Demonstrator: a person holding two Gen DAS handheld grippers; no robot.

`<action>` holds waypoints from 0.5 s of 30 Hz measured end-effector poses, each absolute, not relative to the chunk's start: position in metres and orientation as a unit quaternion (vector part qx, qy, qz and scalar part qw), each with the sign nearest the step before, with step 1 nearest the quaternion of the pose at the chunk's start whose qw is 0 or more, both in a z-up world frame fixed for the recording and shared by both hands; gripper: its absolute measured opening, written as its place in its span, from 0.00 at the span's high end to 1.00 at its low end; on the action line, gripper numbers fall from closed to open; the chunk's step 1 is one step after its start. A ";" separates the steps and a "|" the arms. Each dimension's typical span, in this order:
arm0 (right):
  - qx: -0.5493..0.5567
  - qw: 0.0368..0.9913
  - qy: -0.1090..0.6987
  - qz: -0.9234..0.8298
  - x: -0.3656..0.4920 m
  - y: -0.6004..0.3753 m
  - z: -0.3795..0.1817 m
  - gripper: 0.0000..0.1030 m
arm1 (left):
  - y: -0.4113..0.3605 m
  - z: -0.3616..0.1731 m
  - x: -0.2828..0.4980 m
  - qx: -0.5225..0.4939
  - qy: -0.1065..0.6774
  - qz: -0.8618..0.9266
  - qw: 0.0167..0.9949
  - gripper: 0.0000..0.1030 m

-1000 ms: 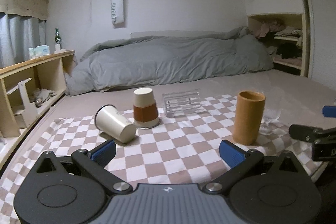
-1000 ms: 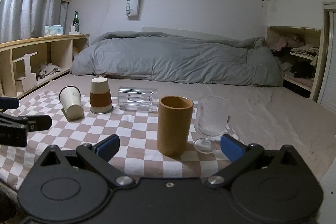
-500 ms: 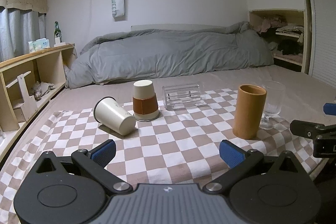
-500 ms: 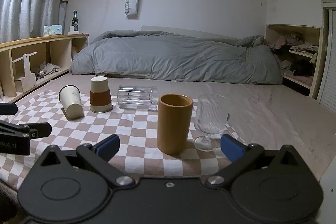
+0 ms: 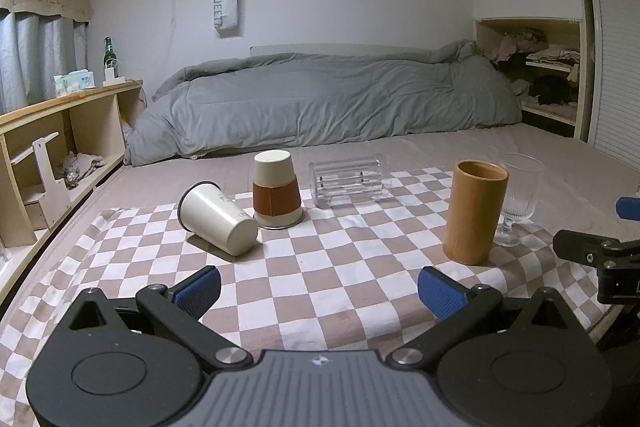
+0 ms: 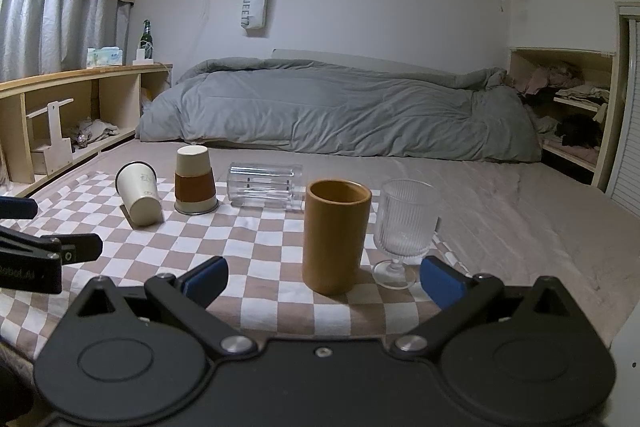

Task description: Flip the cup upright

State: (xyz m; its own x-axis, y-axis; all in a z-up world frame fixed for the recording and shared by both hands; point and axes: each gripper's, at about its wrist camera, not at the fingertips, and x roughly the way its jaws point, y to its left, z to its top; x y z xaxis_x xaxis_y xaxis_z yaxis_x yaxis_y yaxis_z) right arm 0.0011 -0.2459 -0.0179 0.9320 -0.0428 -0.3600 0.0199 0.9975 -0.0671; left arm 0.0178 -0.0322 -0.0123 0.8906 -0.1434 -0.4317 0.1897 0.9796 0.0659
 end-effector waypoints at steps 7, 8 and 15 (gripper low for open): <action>-0.041 0.981 0.187 -0.022 0.001 -0.244 -0.018 0.00 | -0.032 -0.012 0.018 0.053 0.218 -0.086 0.971 0.00; -0.041 0.981 0.186 -0.021 0.001 -0.244 -0.018 0.00 | -0.032 -0.012 0.018 0.053 0.218 -0.087 0.971 0.00; -0.039 0.981 0.187 -0.021 0.002 -0.244 -0.018 0.00 | -0.032 -0.012 0.018 0.053 0.218 -0.087 0.971 0.00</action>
State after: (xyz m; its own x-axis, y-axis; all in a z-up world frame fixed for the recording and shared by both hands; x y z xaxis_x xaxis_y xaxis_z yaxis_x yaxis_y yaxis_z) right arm 0.0015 -0.2442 -0.0179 0.9293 -0.0555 -0.3651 0.0266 0.9961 -0.0837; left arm 0.0176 -0.0324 -0.0122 0.8900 -0.1452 -0.4323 0.1913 0.9794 0.0650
